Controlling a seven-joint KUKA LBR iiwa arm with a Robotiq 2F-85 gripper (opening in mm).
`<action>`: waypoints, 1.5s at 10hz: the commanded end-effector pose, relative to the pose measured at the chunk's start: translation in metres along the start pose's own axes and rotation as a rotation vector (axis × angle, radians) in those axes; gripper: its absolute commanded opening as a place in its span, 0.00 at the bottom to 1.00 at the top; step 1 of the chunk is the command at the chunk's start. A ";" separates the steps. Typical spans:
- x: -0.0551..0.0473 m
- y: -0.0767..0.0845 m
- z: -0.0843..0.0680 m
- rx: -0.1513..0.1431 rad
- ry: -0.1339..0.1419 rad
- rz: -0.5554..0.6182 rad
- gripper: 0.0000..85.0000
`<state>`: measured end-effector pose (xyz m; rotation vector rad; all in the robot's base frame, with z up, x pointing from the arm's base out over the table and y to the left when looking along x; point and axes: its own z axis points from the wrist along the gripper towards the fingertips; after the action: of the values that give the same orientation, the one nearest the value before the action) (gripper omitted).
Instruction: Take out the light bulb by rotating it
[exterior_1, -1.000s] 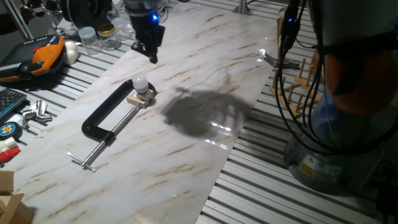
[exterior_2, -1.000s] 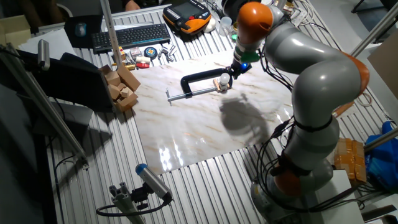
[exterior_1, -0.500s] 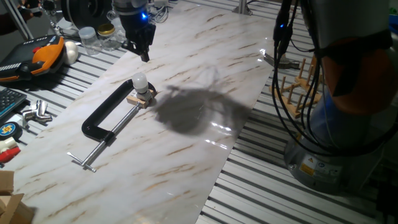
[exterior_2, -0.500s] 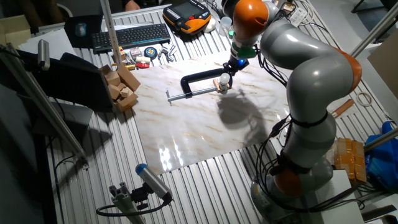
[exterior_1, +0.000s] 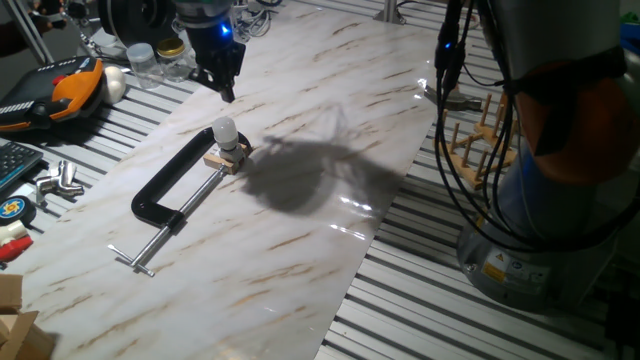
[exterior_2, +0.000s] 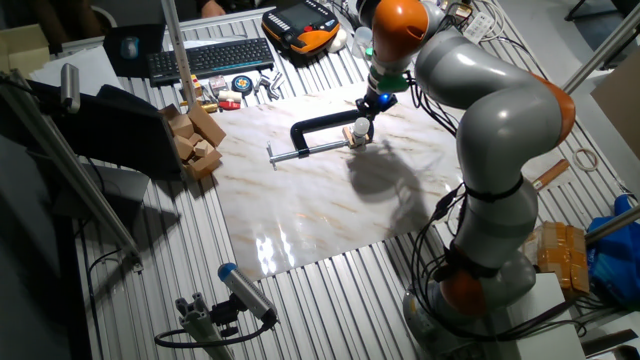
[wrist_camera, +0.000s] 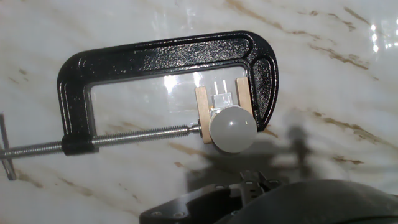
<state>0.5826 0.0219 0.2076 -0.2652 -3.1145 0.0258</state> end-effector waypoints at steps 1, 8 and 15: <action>0.000 0.001 -0.001 0.000 0.006 0.046 0.00; -0.006 0.005 0.002 0.005 0.000 0.129 0.00; -0.018 -0.006 0.017 0.011 -0.002 0.172 0.00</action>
<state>0.5996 0.0127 0.1910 -0.5314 -3.0827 0.0469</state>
